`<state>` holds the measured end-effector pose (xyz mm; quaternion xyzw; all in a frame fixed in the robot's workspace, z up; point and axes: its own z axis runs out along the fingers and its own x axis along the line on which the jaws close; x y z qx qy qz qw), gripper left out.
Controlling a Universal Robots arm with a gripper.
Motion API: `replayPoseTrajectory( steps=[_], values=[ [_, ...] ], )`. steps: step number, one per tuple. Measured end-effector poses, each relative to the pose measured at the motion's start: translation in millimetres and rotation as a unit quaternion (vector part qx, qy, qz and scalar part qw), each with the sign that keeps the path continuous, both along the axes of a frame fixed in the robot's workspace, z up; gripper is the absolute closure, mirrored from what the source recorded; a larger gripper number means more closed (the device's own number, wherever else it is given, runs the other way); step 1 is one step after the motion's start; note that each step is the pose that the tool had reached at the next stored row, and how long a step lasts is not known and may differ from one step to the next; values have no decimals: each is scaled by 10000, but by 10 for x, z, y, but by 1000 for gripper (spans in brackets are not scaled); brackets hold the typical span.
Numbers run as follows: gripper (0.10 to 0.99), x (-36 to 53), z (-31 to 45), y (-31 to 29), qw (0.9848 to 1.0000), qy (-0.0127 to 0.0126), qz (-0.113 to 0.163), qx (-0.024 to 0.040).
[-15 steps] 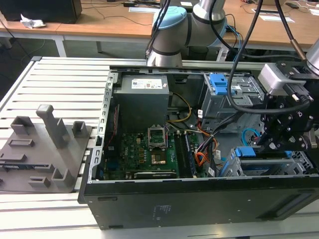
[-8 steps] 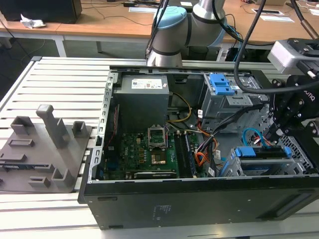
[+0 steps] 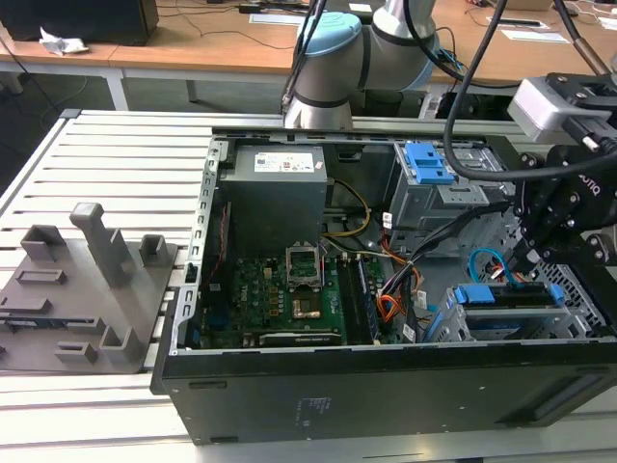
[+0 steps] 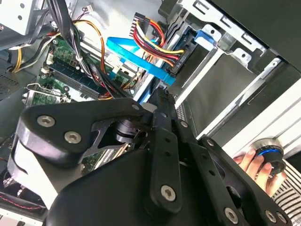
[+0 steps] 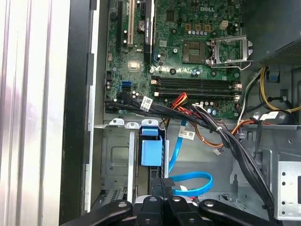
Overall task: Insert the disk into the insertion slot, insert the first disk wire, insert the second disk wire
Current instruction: 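Insert the second disk wire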
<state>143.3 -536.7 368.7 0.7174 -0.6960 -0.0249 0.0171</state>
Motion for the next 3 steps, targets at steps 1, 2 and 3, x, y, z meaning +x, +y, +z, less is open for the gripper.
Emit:
replayPoseTrajectory(
  steps=[1,2,3],
  values=[
    [980,-1,0,0,10000,0,0,0],
    [980,-3,0,0,10000,0,0,0],
    [980,-4,0,0,10000,0,0,0]
  ],
)
